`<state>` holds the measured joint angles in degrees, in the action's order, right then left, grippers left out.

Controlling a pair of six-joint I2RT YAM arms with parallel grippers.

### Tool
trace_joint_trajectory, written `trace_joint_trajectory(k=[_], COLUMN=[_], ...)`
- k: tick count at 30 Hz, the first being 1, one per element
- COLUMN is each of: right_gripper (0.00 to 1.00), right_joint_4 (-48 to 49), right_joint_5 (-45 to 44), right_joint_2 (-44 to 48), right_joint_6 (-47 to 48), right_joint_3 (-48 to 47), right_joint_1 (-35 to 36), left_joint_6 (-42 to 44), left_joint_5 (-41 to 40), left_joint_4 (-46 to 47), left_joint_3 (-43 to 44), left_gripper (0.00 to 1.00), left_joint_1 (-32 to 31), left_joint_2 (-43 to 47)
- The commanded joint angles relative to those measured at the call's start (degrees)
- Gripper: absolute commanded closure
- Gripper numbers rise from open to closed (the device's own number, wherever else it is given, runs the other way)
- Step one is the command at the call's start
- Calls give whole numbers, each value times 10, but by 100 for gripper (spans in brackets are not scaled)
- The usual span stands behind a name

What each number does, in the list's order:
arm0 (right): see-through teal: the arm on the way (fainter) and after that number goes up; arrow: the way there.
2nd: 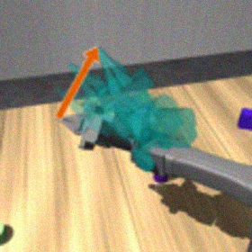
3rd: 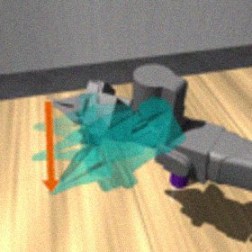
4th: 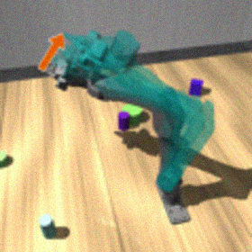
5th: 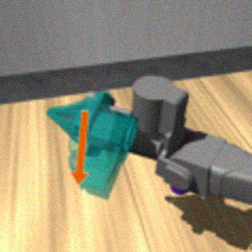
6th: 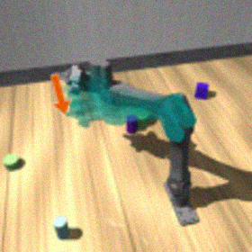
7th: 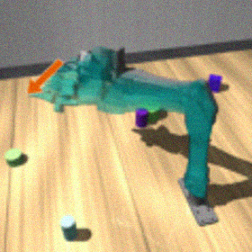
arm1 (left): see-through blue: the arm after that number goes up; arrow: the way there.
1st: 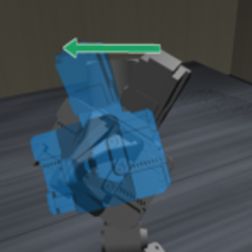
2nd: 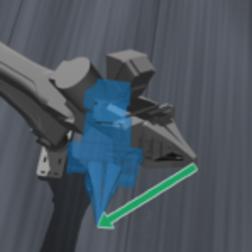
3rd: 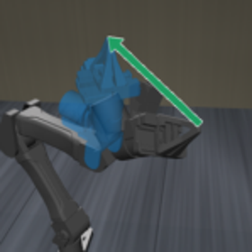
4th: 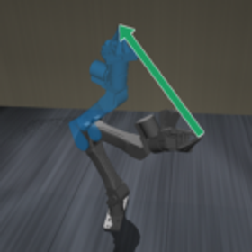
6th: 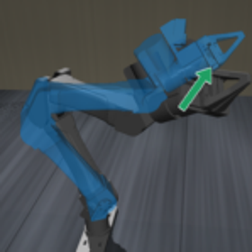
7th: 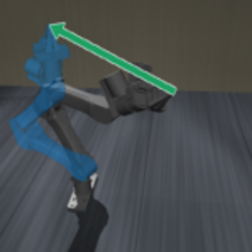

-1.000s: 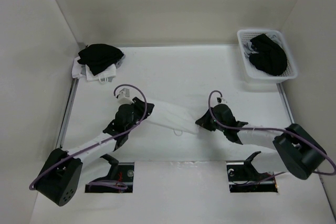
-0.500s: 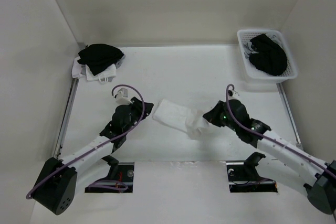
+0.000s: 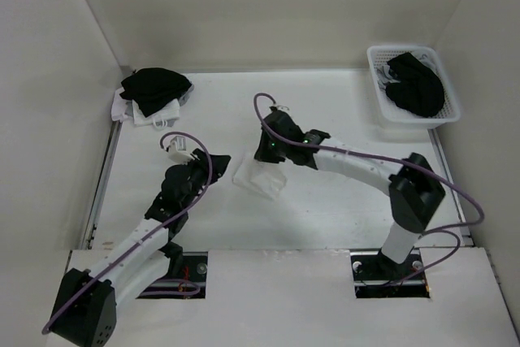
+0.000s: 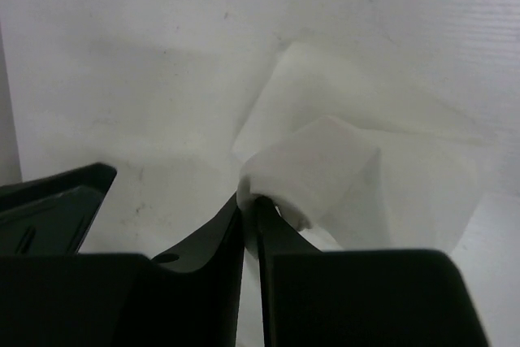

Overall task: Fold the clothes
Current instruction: Fold the tank top

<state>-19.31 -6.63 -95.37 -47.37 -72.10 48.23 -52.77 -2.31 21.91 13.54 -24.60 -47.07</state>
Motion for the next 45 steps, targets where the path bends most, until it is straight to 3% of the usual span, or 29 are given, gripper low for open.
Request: trace_joint_trajectory(k=[1, 5, 8, 11, 14, 18, 20, 26, 30, 33, 39, 45], right_gripper=[82, 62, 48, 45, 50, 89, 97, 98, 94, 94, 94, 91], right_joint_4=[-32, -8, 31, 72, 119, 175, 189, 283, 331, 345, 365, 389], right_joint_5=[-3, 21, 36, 38, 31, 38, 37, -29, -37, -7, 13, 18], right_joint_2=[-77, -140, -127, -70, 20, 102, 124, 263, 352, 382, 378, 371], right_joint_6=[12, -3, -18, -18, -14, -7, 0, 21, 21, 25, 43, 43], right_joint_3=[-89, -145, -142, -97, 0, 136, 185, 361, 474, 503, 515, 536], right_joint_1=[15, 29, 37, 38, 37, 5, 0, 12, -9, -42, -78, -83], left_joint_6=[1, 4, 6, 4, 7, 20, 27, 32, 57, 70, 76, 63], left_joint_5=[28, 49, 48, 35, 15, -20, -31, -41, -53, -62, -61, -73], left_joint_4=[5, -27, -36, -30, -10, 32, 58, 78, 79, 90, 139, 117], left_joint_3=[-9, -2, 1, 8, 26, 63, 89, 116, 100, 115, 167, 158], left_gripper=[69, 69, 69, 69, 68, 68, 69, 92, 91, 90, 86, 83], left_joint_1=[30, 71, 82, 70, 31, -43, -80, -115, -113, -99, -88, -55], left_joint_2=[38, 71, 75, 59, 17, -65, -116, -174, -177, -220, -332, -384])
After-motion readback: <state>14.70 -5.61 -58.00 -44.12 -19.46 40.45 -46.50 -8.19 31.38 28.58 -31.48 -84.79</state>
